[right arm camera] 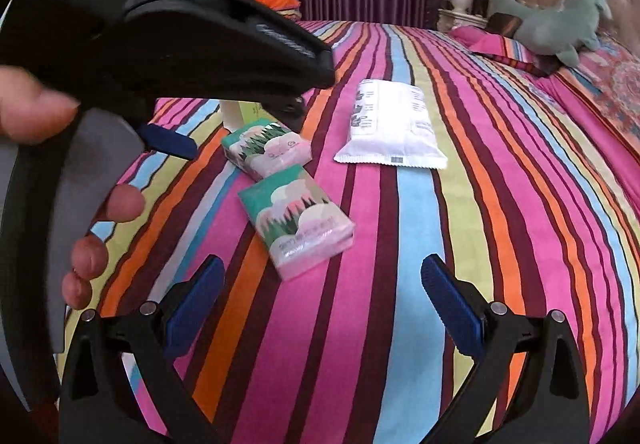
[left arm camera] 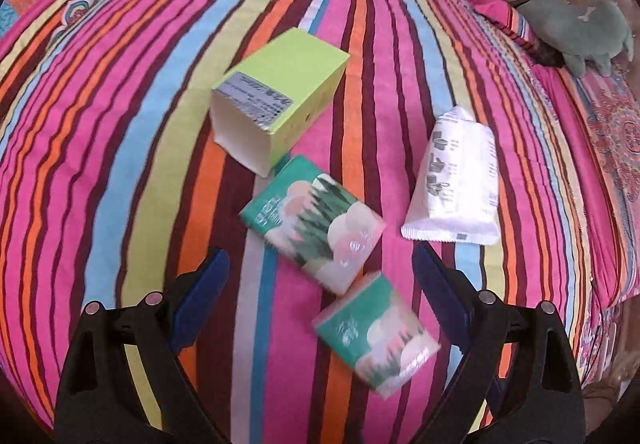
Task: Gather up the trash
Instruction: 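Grasp a green tissue pack with the left tool while the right tool grasps another green tissue pack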
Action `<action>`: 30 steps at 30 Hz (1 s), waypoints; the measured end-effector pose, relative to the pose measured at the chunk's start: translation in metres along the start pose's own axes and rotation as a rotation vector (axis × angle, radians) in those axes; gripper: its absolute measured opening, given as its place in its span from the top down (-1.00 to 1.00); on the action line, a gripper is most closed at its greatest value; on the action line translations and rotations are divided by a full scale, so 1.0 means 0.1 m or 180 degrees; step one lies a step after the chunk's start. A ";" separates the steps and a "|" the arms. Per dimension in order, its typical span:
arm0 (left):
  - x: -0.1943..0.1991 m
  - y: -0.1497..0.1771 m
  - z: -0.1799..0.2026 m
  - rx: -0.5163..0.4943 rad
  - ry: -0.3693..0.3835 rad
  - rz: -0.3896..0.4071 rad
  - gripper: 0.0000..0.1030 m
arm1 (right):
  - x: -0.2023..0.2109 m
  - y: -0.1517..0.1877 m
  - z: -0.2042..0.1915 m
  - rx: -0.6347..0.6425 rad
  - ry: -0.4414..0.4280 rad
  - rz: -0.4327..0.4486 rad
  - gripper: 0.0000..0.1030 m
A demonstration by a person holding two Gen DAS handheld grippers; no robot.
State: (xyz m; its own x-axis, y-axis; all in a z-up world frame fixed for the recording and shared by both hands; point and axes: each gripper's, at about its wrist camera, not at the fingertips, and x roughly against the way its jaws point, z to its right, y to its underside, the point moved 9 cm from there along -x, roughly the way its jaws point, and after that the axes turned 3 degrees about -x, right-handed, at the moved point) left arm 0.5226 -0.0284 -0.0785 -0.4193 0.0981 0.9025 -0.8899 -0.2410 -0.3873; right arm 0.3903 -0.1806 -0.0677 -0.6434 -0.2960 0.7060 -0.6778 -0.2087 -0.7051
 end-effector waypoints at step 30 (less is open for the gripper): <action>-0.20 0.17 -0.22 -0.0707 -0.0152 -0.0039 -0.33 | -0.09 0.23 -0.14 0.0047 0.0219 -0.0360 -0.10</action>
State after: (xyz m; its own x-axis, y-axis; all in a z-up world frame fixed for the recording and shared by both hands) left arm 0.5114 -0.0130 -0.1070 -0.4039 0.0527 0.9133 -0.9148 -0.0210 -0.4033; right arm 0.3760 -0.1696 -0.0892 -0.5864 -0.2051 0.7837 -0.7424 -0.2510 -0.6212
